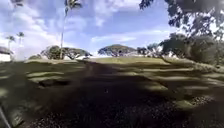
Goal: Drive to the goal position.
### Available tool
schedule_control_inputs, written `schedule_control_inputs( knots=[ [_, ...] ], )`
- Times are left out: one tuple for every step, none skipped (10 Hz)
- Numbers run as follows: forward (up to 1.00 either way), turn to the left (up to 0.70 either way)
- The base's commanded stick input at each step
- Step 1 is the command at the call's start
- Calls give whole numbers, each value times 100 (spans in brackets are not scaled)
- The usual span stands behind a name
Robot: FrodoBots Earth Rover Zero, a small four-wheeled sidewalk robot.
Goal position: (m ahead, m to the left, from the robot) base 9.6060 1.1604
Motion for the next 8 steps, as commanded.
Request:
schedule_control_inputs(
  knots=[
    [70, 0],
    [70, 0],
    [70, 0],
    [70, 0],
    [70, 0],
    [70, 0],
    [70, 0],
    [70, 0]
  ],
)
